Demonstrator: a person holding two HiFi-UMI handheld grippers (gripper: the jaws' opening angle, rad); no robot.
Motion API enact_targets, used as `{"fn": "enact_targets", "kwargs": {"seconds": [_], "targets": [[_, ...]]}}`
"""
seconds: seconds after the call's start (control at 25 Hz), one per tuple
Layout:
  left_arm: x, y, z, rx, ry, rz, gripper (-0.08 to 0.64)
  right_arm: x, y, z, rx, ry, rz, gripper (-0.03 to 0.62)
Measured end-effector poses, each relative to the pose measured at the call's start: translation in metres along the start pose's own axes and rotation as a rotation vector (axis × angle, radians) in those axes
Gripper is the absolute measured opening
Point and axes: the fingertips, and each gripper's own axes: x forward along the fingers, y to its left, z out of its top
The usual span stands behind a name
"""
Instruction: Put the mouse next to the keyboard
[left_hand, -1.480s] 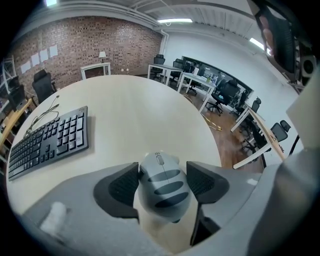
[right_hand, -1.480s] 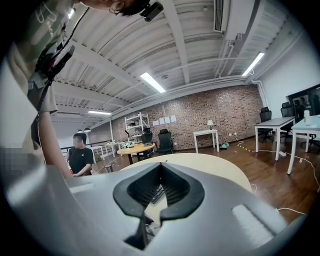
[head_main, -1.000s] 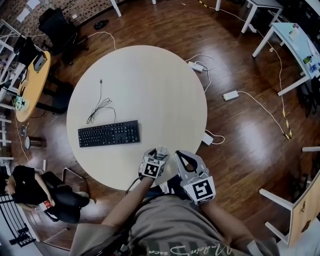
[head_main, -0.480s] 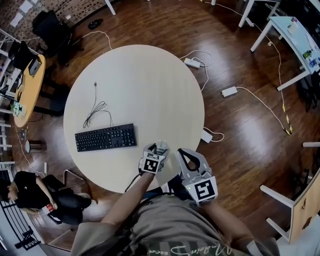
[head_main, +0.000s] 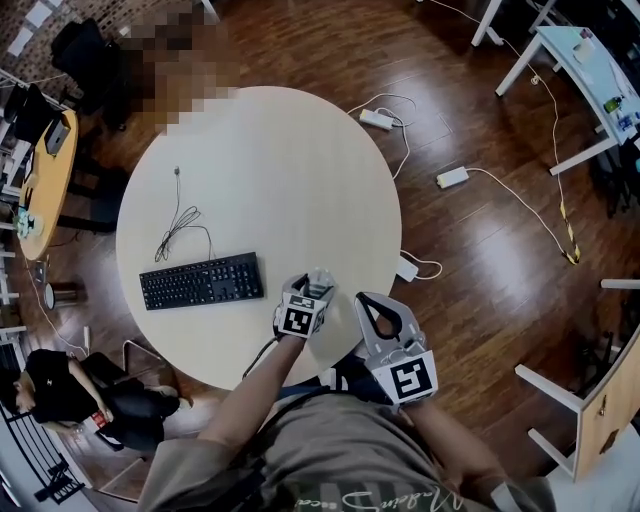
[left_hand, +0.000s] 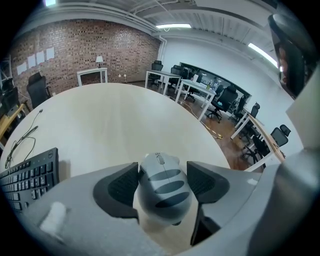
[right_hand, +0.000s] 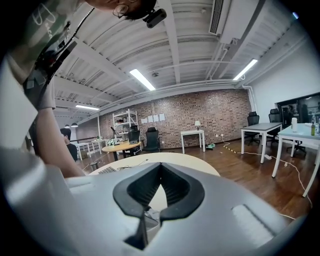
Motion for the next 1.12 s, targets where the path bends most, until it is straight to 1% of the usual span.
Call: {"fn": "enact_targets", "kwargs": {"seconds": [0.16, 0.32, 0.4, 0.52, 0.6, 0.72, 0.88, 1.12], "targets": [[0.007, 0.0, 0.012, 0.008, 0.006, -0.014, 0.319, 0.001, -0.007, -0.007, 0.024, 0.017, -0.016, 0.005], [0.013, 0.001, 0.018, -0.001, 0.013, -0.022, 0.322, 0.004, -0.008, -0.009, 0.036, 0.026, -0.007, 0.005], [0.016, 0.0, 0.02, -0.021, 0.017, -0.033, 0.325, 0.004, -0.011, -0.005, 0.041, 0.021, -0.012, 0.005], [0.021, 0.001, 0.023, -0.083, 0.024, -0.068, 0.337, 0.003, -0.018, -0.001, 0.055, 0.014, -0.034, 0.005], [0.024, 0.003, 0.027, -0.101, 0.03, -0.082, 0.341, 0.004, -0.021, 0.0, 0.056, 0.011, -0.043, 0.005], [0.026, 0.004, 0.032, -0.093, 0.025, -0.08, 0.341, 0.001, -0.022, -0.002, 0.042, 0.019, -0.046, 0.005], [0.03, 0.003, 0.042, -0.077, 0.019, -0.065, 0.34, -0.006, -0.026, -0.008, 0.053, 0.034, -0.065, 0.005], [0.037, 0.002, 0.052, -0.001, 0.055, -0.059, 0.339, -0.008, -0.027, -0.01, 0.052, 0.034, -0.076, 0.005]]}}
